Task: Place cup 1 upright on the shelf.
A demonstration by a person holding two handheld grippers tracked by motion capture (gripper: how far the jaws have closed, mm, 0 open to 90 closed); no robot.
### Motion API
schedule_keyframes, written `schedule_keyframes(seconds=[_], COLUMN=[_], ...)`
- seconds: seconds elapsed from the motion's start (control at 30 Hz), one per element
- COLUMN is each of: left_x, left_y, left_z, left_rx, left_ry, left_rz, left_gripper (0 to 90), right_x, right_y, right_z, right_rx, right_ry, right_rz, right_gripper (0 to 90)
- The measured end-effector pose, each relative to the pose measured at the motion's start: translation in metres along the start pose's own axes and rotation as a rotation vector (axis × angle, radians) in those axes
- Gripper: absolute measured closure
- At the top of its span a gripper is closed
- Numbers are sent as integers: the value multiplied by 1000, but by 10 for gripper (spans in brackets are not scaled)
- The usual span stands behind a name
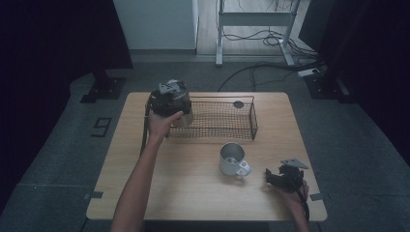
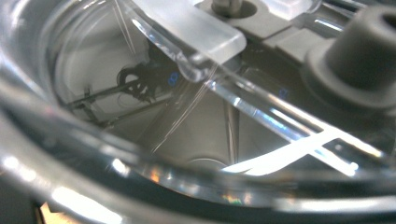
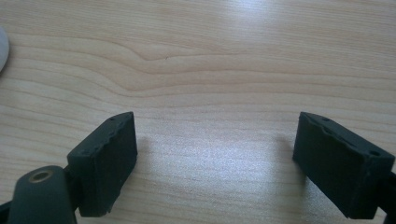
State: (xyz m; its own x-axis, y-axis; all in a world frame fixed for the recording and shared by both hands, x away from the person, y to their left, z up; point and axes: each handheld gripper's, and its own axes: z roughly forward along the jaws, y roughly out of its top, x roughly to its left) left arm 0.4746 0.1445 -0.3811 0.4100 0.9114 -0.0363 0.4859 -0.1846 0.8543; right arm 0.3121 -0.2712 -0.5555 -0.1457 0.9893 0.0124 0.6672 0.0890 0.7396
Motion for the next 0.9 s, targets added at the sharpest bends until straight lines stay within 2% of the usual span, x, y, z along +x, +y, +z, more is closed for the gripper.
schedule_keyframes(seconds=[0.3, 0.6, 0.9], left_x=[-5, -11, -13], left_y=[7, 10, 12], left_z=[7, 17, 26], left_rx=[-9, 2, 13], left_ry=[-8, -18, -9], left_rz=[-5, 0, 12], left_gripper=[41, 41, 41], right_x=[0, 0, 0], right_y=[0, 0, 0], right_z=[0, 0, 0], right_rx=[0, 0, 0], right_ry=[0, 0, 0], right_rz=[0, 0, 0], right_gripper=[133, 133, 133])
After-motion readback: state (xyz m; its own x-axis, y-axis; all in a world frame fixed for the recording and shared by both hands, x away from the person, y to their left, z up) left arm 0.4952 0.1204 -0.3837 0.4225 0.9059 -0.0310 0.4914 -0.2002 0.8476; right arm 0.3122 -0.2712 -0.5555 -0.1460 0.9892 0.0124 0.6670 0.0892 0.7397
